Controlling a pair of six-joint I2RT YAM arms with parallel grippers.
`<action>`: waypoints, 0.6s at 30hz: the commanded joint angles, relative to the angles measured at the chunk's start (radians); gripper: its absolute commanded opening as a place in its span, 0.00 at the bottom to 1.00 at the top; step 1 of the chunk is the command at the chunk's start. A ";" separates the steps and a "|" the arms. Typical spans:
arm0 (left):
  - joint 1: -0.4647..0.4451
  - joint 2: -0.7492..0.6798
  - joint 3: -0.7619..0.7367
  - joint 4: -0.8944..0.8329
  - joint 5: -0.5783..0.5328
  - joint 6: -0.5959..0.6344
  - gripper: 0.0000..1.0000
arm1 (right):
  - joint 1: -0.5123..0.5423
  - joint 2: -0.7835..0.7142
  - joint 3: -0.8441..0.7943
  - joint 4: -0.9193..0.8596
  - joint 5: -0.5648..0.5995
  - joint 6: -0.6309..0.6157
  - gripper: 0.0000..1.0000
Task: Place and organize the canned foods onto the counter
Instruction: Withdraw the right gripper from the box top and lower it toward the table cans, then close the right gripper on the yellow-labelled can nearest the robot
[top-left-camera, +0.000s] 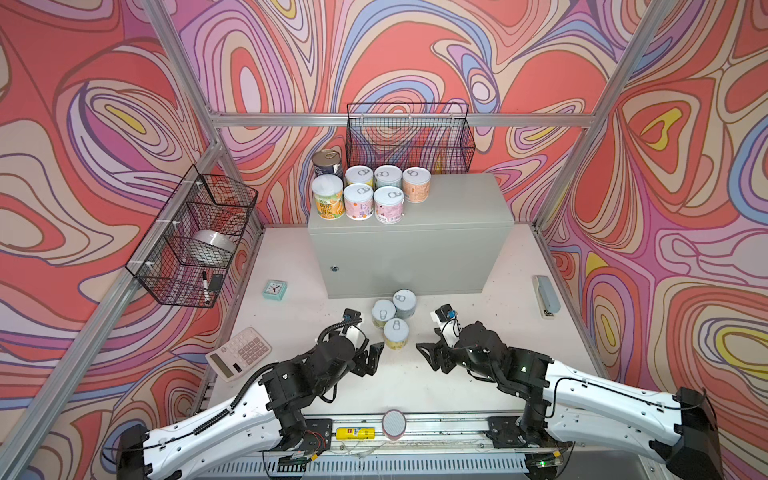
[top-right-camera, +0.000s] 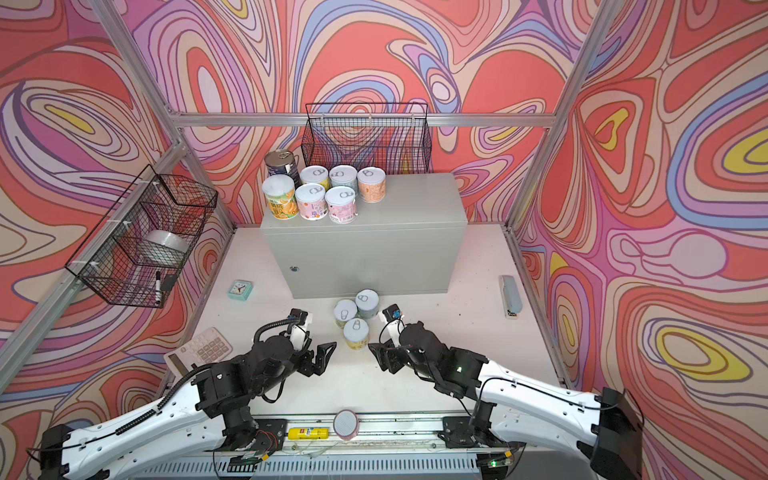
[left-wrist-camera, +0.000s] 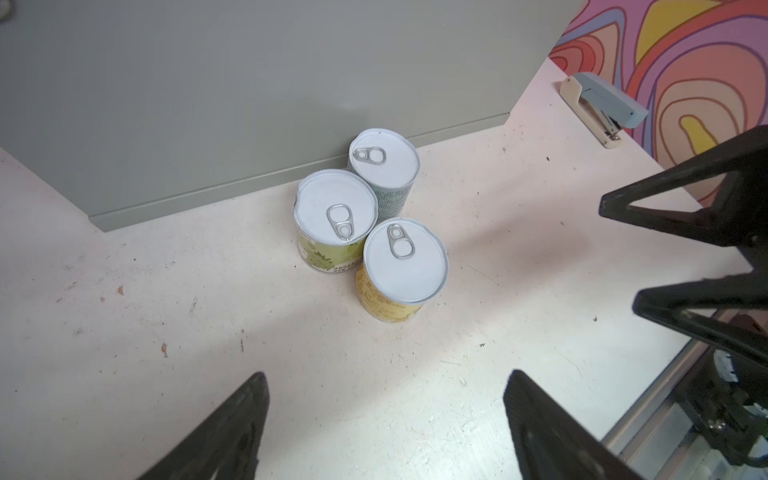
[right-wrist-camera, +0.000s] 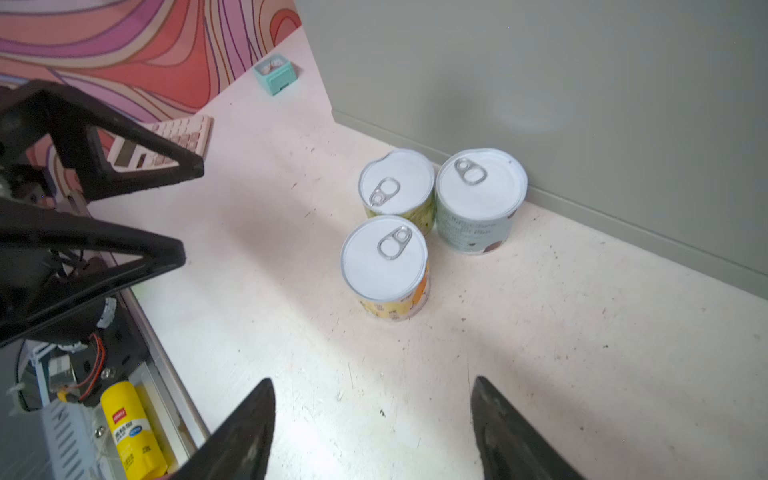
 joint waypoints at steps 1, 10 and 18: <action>-0.045 -0.013 -0.044 -0.006 -0.083 -0.059 0.90 | 0.063 0.017 -0.042 0.000 0.110 0.050 0.79; -0.093 0.003 -0.124 0.090 -0.101 -0.119 0.89 | 0.122 0.089 -0.147 0.126 0.139 0.097 0.83; -0.095 -0.016 -0.186 0.130 -0.112 -0.164 0.89 | 0.143 0.151 -0.166 0.191 0.126 0.088 0.88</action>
